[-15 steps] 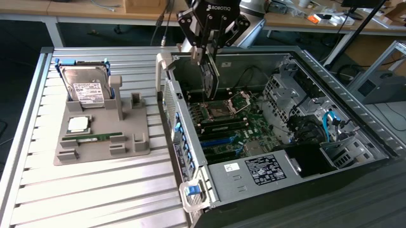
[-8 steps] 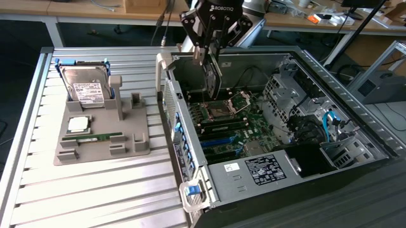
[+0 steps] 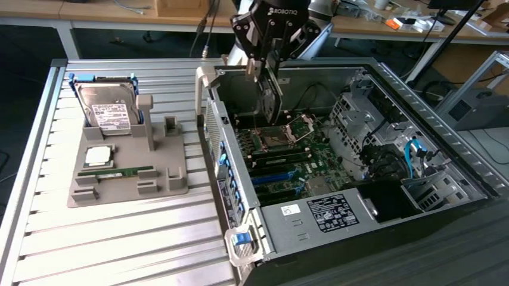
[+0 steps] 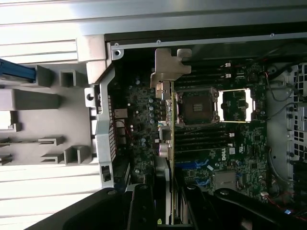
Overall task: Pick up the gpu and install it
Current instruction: 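Pick up the gpu and move the gpu toward the slot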
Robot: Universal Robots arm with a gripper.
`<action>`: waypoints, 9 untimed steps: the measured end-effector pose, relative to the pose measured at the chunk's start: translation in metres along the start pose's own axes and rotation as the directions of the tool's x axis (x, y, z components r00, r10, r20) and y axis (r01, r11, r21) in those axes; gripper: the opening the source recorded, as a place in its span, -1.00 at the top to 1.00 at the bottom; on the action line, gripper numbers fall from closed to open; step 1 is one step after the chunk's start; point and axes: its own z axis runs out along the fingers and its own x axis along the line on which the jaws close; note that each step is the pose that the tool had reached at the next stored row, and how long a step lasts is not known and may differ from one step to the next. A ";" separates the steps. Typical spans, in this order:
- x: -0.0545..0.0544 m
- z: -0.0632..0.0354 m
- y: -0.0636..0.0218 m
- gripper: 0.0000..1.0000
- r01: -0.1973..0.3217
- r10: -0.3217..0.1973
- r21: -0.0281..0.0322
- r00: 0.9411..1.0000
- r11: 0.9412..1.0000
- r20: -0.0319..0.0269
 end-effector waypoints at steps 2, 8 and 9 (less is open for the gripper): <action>-0.001 0.0001 0.0001 0.47 0.000 0.000 0.000 1.000 1.000 0.000; -0.005 0.0006 0.0004 0.47 0.000 0.000 0.000 1.000 1.000 0.000; -0.006 0.0006 0.0004 0.47 0.000 0.000 0.000 1.000 1.000 0.000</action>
